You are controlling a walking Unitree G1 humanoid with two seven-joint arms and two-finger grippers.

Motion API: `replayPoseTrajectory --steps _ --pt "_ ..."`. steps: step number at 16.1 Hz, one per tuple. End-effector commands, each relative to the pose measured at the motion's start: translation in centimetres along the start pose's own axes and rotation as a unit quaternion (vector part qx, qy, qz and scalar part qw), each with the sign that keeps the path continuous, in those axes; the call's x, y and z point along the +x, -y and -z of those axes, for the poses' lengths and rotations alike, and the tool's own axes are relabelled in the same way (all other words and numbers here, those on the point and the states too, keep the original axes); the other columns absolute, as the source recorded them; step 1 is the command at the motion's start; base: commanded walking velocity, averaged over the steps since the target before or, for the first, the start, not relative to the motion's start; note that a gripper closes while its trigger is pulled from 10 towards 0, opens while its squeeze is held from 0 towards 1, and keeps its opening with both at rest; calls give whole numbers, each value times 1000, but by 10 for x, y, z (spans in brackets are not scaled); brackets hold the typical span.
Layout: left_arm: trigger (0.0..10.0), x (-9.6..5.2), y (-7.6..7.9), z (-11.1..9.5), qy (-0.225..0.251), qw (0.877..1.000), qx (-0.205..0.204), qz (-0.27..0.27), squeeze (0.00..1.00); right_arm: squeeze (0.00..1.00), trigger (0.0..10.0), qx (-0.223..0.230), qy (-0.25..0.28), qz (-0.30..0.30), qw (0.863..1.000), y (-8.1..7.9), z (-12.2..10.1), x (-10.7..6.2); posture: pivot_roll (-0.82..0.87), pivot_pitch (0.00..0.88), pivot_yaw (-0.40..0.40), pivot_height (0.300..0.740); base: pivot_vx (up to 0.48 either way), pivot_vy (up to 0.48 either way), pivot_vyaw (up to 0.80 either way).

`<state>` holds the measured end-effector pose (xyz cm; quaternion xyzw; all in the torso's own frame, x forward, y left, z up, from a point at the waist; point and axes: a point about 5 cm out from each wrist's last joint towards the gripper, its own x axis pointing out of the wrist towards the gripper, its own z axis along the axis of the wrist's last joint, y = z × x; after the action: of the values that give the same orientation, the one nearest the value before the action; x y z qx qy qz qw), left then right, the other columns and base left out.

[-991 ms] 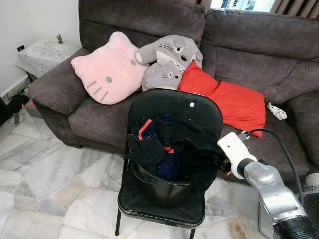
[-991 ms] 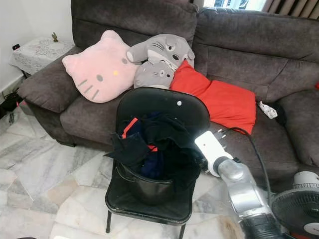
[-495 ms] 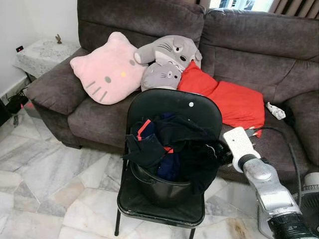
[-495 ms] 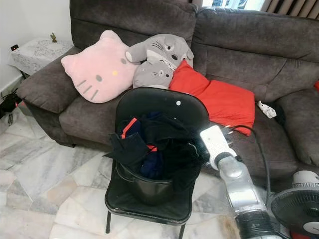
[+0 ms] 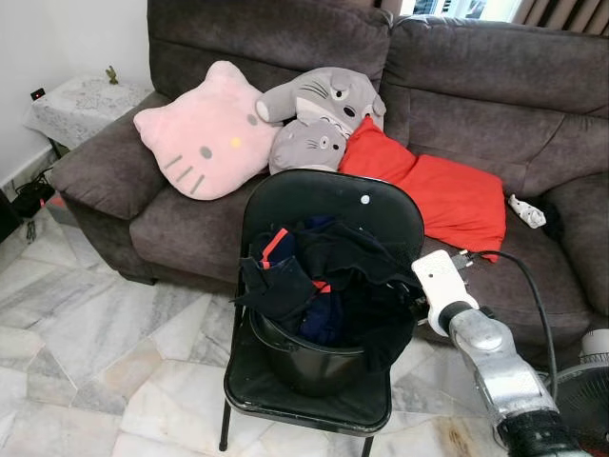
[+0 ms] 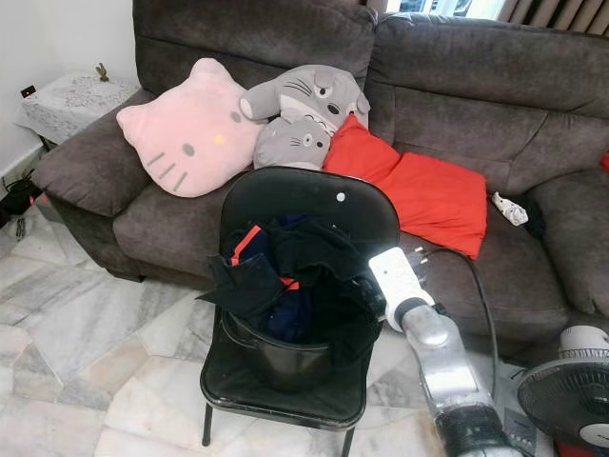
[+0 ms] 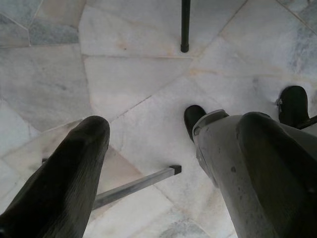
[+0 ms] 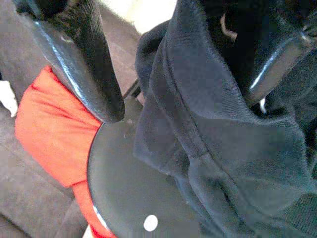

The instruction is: Hang hanger

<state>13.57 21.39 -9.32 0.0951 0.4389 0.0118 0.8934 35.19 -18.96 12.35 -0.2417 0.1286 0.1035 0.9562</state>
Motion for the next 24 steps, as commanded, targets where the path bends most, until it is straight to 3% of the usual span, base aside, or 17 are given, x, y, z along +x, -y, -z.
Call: replayPoseTrajectory --steps 1,5,8,11,16,18,21,24 --pt "10000 -10 20 32 -62 997 14 43 0 0 10000 -5 5 9 1000 4 -3 1 -101 125 -55 740 0 0 0" --pt "10000 -10 20 32 -63 997 14 43 0 0 10000 -24 37 39 998 12 -15 6 -98 128 -54 740 0 0 0" --pt "10000 -10 20 32 -63 997 15 45 0 0 10000 -22 -17 26 999 6 0 10 -99 127 -55 740 0 0 0" --pt "10000 -10 20 32 -63 997 15 45 0 0 10000 2 -12 -14 1000 -7 4 13 -99 128 -54 740 0 0 0" --pt "10000 -10 19 32 -63 997 15 44 0 0 10000 34 50 15 998 -4 -16 17 -95 136 -53 740 0 0 0" --pt "10000 -10 19 32 -64 997 15 45 0 0 10000 93 34 -28 995 -19 -13 21 -91 137 -54 740 0 0 0" --pt "10000 -10 20 32 -64 997 15 46 0 0 10000 83 1 -36 996 -27 0 22 -90 136 -54 740 0 0 0" --pt "10000 -10 20 32 -64 997 17 46 0 0 10000 95 14 -26 995 -27 -1 21 -90 128 -52 740 0 0 0"
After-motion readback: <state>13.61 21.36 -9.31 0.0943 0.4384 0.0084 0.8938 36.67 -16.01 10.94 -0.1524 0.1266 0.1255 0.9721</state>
